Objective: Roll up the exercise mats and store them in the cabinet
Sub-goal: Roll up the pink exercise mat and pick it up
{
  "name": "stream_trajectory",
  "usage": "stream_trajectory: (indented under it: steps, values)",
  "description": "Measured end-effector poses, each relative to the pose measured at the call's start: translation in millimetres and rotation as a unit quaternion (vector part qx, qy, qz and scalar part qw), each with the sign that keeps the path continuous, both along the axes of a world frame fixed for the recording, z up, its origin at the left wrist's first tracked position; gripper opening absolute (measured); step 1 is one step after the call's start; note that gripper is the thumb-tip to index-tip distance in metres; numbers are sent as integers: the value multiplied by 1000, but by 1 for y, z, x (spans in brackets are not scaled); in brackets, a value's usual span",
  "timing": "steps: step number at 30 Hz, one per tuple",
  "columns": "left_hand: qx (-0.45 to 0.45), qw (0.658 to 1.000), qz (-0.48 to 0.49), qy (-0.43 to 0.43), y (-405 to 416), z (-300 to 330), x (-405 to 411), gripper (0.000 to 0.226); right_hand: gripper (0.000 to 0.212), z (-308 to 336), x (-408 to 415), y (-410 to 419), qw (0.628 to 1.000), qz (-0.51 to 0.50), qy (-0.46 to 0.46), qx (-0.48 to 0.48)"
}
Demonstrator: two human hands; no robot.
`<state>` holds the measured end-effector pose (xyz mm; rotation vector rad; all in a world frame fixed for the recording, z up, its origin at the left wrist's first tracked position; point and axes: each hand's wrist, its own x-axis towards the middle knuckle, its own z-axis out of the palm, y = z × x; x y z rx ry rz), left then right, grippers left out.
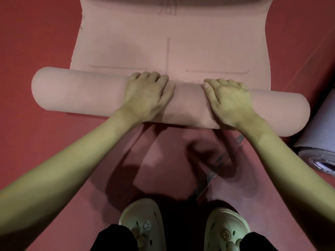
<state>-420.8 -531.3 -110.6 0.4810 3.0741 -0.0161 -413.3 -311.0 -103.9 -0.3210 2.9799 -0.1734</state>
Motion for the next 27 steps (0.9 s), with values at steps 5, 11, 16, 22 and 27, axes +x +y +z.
stream_trajectory:
  steps: [5,11,16,22,27]
  values:
    - [-12,1000,-12,3,3,3,-25,63,74,2,15,0,1000,-9,5,-26]
    - [3,1000,-16,2,1,2,-22,69,126,10,13,7,996,38,-75,14]
    - [11,1000,-23,11,-2,3,-21,66,139,15,-21,4,992,50,-96,64]
    - [7,1000,10,16,3,5,-17,61,124,18,-31,11,991,80,-90,53]
    - [3,999,33,1,6,6,14,52,123,19,-3,11,989,86,-105,54]
